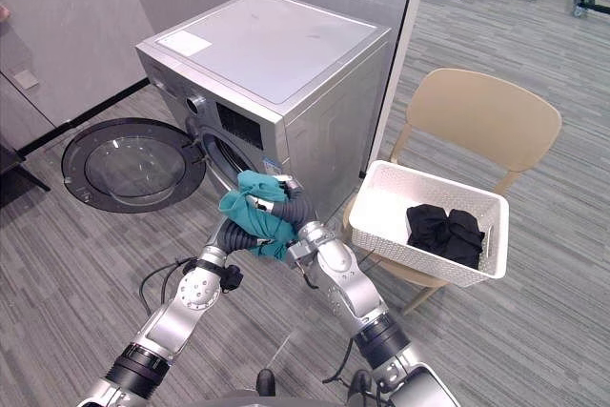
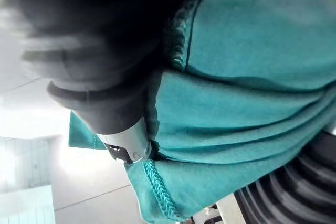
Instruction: Pick up the laundry basket with both hands and put the clothes into the washing machine.
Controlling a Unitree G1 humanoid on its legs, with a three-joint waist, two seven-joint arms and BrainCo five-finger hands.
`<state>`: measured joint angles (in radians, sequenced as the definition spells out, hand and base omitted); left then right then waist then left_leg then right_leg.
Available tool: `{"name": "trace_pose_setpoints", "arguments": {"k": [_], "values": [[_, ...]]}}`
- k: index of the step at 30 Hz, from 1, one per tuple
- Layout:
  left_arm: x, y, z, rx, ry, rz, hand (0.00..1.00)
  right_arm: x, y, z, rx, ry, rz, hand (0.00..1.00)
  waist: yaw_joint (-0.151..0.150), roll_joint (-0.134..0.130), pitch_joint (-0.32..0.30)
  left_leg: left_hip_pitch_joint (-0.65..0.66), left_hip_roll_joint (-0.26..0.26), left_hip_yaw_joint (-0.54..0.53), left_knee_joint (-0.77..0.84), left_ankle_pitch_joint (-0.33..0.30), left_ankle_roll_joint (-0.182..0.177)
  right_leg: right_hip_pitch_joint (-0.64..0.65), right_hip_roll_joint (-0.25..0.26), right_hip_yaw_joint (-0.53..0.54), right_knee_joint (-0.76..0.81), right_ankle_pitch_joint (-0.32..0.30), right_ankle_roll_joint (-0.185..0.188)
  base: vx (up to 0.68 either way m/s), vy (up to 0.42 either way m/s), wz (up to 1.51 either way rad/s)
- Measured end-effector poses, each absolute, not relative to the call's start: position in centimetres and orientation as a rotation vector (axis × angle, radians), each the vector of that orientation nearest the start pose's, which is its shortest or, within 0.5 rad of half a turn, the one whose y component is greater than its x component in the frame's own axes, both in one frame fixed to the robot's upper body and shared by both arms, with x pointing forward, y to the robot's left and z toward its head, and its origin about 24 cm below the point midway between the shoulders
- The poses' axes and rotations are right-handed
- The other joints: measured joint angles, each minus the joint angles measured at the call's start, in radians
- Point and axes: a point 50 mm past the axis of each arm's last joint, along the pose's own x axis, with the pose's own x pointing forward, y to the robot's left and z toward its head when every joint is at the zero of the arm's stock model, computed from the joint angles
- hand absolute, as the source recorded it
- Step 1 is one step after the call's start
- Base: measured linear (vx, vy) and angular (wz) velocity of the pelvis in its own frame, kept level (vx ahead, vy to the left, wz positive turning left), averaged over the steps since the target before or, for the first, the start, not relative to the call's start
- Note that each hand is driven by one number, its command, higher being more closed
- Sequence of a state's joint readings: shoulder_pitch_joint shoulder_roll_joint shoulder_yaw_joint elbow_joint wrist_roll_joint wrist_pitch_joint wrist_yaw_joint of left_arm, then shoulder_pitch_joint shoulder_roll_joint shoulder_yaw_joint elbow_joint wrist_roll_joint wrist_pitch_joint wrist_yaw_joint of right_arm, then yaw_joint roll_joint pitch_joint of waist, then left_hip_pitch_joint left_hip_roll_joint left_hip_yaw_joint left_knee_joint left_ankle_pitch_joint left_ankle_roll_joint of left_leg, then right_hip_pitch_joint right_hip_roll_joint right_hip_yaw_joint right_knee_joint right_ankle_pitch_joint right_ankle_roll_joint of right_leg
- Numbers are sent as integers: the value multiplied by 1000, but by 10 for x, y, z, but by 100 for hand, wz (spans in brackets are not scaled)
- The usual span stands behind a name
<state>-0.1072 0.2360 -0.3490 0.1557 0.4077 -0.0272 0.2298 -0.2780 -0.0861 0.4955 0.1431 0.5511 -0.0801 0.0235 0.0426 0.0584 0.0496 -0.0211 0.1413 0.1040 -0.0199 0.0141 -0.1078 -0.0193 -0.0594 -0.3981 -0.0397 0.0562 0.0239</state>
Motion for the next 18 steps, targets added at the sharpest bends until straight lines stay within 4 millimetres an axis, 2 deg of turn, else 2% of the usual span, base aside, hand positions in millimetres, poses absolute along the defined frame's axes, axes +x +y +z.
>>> {"name": "trace_pose_setpoints", "arguments": {"k": [6, 10, 13, 15, 18], "values": [[256, 129, 17, 539, -5, -40, 100, 261, -37, 63, 415, -19, 546, 0, 0, -7, -22, 3, 20, -2, -1, 1, -3, 17, 24, 4, -17, 3, -4, -2, -14, -1], [254, 159, -4, 426, 143, 107, 100, 246, -56, 49, 455, 11, 470, 0, 0, -14, -27, 11, 29, 10, -4, 1, -3, 16, 34, 19, -17, 3, -5, 8, -1, -10], [240, 184, -18, 368, 230, 215, 100, 243, -88, 46, 410, -19, 334, 0, 0, -17, -28, 26, 32, 24, -13, 0, -3, 16, 38, 34, -17, 2, -5, 24, 14, -16], [223, 204, -29, 322, 300, 312, 100, 246, -122, 51, 263, -78, 188, 0, -2, -17, -28, 43, 32, 38, -17, 0, -3, 17, 39, 47, -17, 3, -5, 41, 20, -17], [209, 218, -38, 297, 356, 375, 100, 243, -155, 49, 108, -92, 41, 0, -2, -20, -30, 46, 32, 38, -19, 0, -3, 19, 39, 49, -16, 3, -5, 6, 7, -1]]}}
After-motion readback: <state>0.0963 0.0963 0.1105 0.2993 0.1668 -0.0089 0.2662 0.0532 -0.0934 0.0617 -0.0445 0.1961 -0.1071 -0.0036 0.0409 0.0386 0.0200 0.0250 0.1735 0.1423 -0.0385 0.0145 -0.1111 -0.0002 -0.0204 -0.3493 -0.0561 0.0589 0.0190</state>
